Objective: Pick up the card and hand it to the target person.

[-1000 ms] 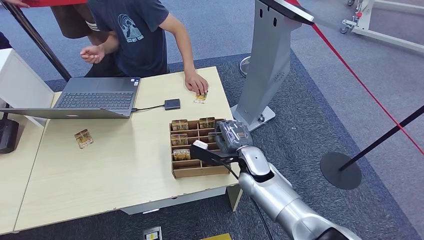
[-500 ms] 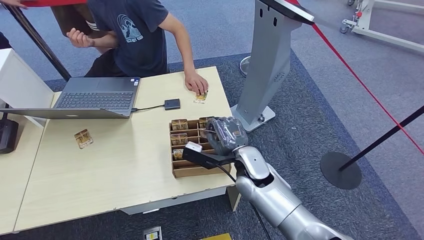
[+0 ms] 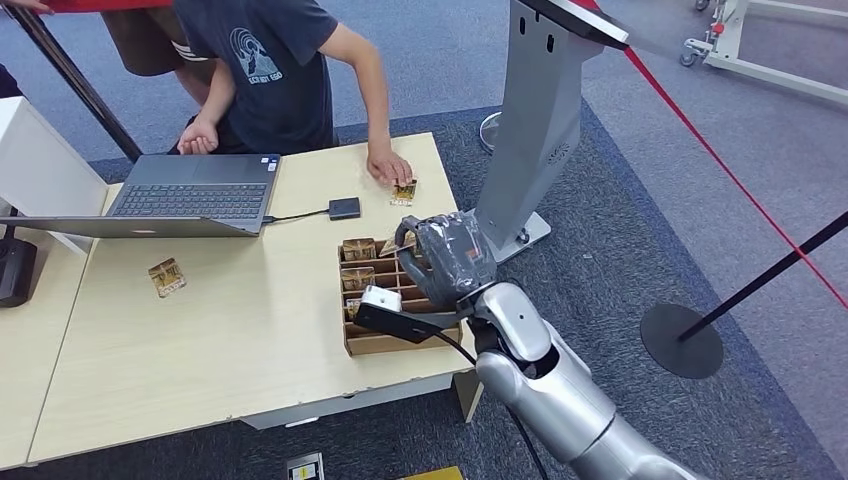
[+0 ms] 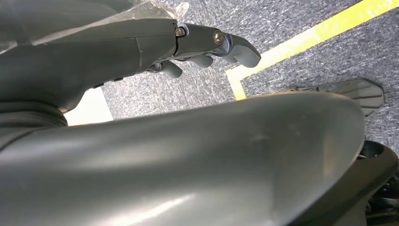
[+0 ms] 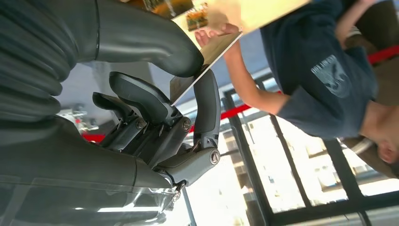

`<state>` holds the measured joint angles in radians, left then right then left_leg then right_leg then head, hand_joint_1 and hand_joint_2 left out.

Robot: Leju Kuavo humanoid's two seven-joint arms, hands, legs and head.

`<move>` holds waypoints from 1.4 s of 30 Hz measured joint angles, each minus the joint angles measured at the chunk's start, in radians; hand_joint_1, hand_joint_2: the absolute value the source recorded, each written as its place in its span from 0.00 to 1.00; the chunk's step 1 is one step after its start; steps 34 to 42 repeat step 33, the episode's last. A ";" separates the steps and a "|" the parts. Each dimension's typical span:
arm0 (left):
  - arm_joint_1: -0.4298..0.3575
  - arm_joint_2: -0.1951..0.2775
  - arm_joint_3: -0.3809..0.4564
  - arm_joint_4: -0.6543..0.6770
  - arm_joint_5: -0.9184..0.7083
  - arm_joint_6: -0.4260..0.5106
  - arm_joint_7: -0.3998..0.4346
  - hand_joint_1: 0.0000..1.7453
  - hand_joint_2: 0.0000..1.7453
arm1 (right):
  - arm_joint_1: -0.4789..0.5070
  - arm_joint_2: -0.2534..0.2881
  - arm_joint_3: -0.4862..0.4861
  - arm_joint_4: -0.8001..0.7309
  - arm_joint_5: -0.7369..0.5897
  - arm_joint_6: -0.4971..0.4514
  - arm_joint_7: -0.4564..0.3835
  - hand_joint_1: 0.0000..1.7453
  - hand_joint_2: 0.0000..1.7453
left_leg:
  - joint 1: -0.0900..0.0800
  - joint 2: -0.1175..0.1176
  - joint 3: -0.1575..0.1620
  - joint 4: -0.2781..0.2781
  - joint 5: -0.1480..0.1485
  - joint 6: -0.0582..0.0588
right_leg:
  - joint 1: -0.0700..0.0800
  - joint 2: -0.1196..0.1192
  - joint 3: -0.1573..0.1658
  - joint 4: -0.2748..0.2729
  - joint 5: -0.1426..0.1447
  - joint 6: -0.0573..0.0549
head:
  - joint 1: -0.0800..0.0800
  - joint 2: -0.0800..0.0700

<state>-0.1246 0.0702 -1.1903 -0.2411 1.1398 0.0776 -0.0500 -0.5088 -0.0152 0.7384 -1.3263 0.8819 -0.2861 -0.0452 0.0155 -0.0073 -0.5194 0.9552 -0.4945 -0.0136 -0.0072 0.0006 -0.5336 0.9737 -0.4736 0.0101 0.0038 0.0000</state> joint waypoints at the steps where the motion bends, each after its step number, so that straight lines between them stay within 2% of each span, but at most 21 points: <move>1: 0.000 0.000 0.000 0.000 0.000 0.000 0.000 0.00 0.00 | -0.002 0.000 0.001 -0.008 0.000 -0.004 -0.007 1.00 1.00 | 0.000 0.000 0.000 0.000 0.000 0.000 | 0.000 0.000 0.000 0.000 0.000 0.000 | 0.000 0.000; 7: 0.000 -0.001 0.000 0.000 0.000 0.001 0.000 0.00 0.00 | -0.051 0.019 0.015 -0.011 0.021 -0.084 -0.064 1.00 1.00 | 0.000 0.000 0.000 0.000 0.000 0.000 | 0.000 0.000 0.000 0.000 0.000 0.000 | 0.000 0.000; 12: -0.002 -0.004 0.000 0.000 -0.003 0.003 0.000 0.00 0.00 | -0.115 0.053 0.030 0.046 0.033 -0.141 -0.086 1.00 1.00 | 0.000 0.000 0.000 0.000 0.000 0.000 | 0.000 0.000 0.000 0.000 0.000 0.000 | 0.000 0.000; 24: -0.004 -0.006 0.000 0.000 -0.028 0.003 0.000 0.00 0.00 | -0.237 0.137 0.060 0.247 0.026 -0.158 -0.110 1.00 1.00 | 0.000 0.000 0.000 0.000 0.000 0.000 | 0.000 0.000 0.000 0.001 0.000 0.000 | 0.000 0.000; 28: -0.004 -0.006 0.000 0.000 -0.028 0.003 0.000 0.00 0.00 | -0.253 0.160 0.071 0.303 0.021 -0.155 -0.115 0.00 1.00 | 0.000 0.000 0.000 0.000 0.000 0.000 | 0.000 0.000 0.000 0.001 0.000 0.000 | 0.000 0.000; 33: -0.004 -0.006 0.000 0.000 -0.027 0.003 0.000 0.00 0.00 | -0.263 0.180 0.083 0.355 -0.002 -0.125 -0.103 0.00 1.00 | 0.000 0.000 0.000 0.000 0.000 0.000 | 0.000 0.000 0.000 0.000 0.000 0.000 | 0.000 0.000; 42: -0.004 -0.006 0.000 0.000 -0.027 0.003 0.000 0.00 0.00 | -0.263 0.180 0.083 0.355 -0.002 -0.125 -0.103 0.00 1.00 | 0.000 0.000 0.000 0.000 0.000 0.000 | 0.000 0.000 0.000 0.000 0.000 0.000 | 0.000 0.000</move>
